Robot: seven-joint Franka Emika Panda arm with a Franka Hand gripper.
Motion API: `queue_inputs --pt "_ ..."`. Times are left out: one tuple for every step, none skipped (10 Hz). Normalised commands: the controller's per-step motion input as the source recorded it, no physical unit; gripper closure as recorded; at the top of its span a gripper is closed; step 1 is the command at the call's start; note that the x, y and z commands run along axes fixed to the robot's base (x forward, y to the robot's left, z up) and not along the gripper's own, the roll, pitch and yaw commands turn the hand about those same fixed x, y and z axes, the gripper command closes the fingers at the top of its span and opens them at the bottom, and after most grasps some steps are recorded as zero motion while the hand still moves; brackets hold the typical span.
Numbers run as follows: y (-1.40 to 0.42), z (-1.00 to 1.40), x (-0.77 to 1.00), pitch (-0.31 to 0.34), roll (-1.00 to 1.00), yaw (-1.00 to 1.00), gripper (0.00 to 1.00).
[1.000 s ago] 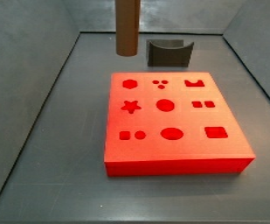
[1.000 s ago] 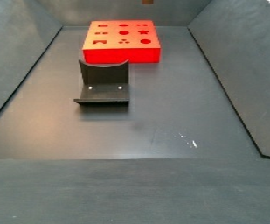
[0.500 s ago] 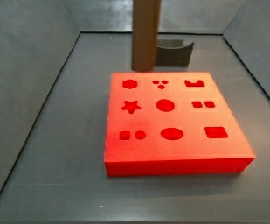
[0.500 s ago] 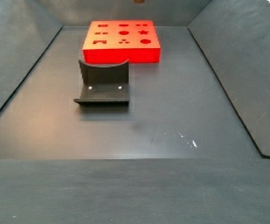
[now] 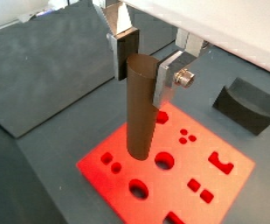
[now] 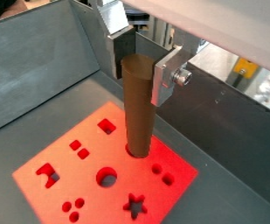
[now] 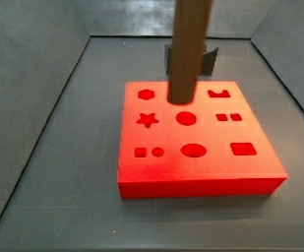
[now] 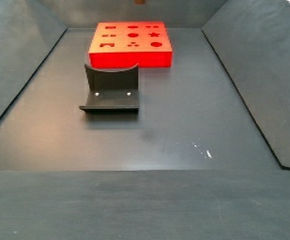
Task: Insert the oval object.
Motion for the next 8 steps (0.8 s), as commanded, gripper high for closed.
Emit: queue_inputs --pt "-0.3 -0.16 0.92 0.009 0.11 0.13 1.0" --pt "-0.25 -0.15 0.96 0.013 0.09 0.14 1.0" --pt "-0.23 -0.16 0.95 0.01 0.09 0.15 1.0" --pt "-0.21 -0.15 0.94 0.004 0.08 0.14 1.0" --pt "-0.2 -0.14 0.89 0.013 0.08 0.07 1.0" --pt "-0.12 -0.11 0.55 0.033 0.09 -0.17 1.0" --pt "0.0 -0.13 0.61 0.017 0.09 -0.44 1.0" --pt "0.0 -0.12 0.57 0.011 0.09 -0.51 1.0"
